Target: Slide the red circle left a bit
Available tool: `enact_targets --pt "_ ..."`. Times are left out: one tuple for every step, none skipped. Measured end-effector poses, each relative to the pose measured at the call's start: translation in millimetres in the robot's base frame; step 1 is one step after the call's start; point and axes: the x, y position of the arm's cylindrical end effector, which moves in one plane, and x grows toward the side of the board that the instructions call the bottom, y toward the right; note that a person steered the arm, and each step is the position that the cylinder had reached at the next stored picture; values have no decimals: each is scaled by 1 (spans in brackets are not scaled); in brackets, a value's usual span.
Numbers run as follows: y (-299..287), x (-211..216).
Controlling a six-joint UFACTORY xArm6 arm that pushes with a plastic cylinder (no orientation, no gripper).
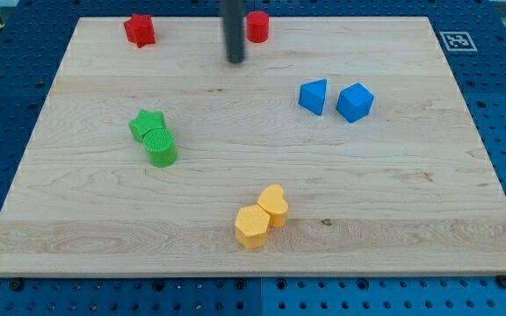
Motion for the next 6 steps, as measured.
enact_targets --pt "80 0" --pt "107 -13" --pt "96 -52" --pt "94 -56" --pt "56 -56" --pt "11 -56"
